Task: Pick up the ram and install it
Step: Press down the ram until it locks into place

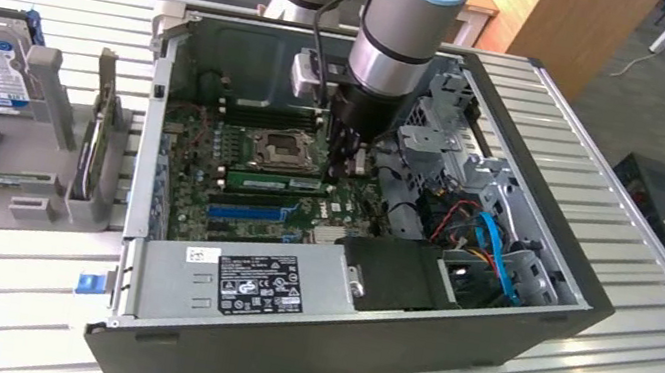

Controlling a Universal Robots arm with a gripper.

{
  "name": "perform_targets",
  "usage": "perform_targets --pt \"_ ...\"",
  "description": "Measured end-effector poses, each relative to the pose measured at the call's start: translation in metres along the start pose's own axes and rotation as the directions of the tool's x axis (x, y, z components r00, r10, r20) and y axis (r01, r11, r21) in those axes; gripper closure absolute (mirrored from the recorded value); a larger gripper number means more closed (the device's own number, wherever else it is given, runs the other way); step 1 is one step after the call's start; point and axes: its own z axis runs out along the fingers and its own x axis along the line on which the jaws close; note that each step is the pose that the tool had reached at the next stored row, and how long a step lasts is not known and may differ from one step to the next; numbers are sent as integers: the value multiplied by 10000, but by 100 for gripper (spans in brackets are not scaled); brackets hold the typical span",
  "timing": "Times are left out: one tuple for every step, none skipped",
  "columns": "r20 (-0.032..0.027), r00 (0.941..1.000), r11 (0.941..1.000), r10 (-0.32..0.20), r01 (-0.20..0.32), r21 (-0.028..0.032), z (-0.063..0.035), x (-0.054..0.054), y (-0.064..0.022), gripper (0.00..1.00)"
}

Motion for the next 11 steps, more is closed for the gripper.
perform_targets --pt "0 10000 10000 0 0 0 0 0 0 90" --pt "0 10000 10000 1 -1 0 0 0 0 90" --pt "0 10000 10000 0 0 0 0 0 0 90" --pt "-1 10000 10000 0 0 0 0 0 0 90" --pt "0 10000 10000 0 0 0 0 0 0 90" --pt "0 10000 10000 1 -1 0 0 0 0 90" --pt "0 10000 10000 0 0 0 0 0 0 90" --pt "0 10000 10000 0 0 -1 0 0 0 90" --pt "5 10000 10000 0 0 1 -8 -1 0 90" --pt "6 10000 10000 0 0 1 -30 -2 1 90" --pt "2 10000 10000 1 -1 1 -59 -2 3 90"
